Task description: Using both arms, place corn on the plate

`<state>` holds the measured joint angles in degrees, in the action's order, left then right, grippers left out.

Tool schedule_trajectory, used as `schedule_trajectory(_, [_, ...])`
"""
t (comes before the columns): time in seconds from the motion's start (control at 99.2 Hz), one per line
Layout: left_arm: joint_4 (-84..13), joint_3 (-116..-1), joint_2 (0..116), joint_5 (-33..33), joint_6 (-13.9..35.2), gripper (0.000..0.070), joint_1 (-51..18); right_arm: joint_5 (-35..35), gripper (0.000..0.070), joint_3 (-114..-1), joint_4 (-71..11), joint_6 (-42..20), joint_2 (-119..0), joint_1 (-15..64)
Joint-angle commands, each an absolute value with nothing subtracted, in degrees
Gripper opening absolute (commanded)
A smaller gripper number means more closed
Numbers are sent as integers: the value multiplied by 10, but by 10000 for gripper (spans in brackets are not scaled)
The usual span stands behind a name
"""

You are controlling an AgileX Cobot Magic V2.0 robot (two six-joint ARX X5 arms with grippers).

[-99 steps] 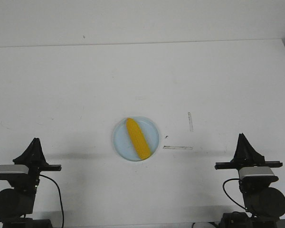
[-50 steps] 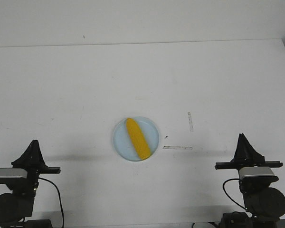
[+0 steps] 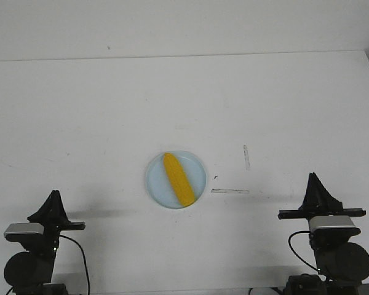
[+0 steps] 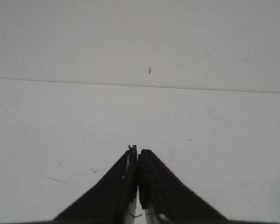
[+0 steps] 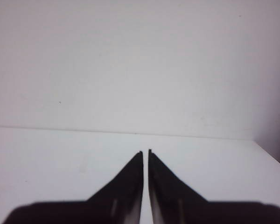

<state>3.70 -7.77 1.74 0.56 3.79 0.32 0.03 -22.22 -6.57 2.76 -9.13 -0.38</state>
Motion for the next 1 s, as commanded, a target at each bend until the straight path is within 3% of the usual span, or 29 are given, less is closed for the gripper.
schedule_trajectory(0.0, [46,-71,12,6,37,1,4,0,15,-223,-58,30,-90,-3])
schedule_trajectory(0.383, [83,-7,2,4,36,1,-4,0,15,-223,-58,30,-90,-3])
schedule_trajectory(0.988, [74,-8,2,4,35,1,-7,0,15,-223,-59,30,-90,-3])
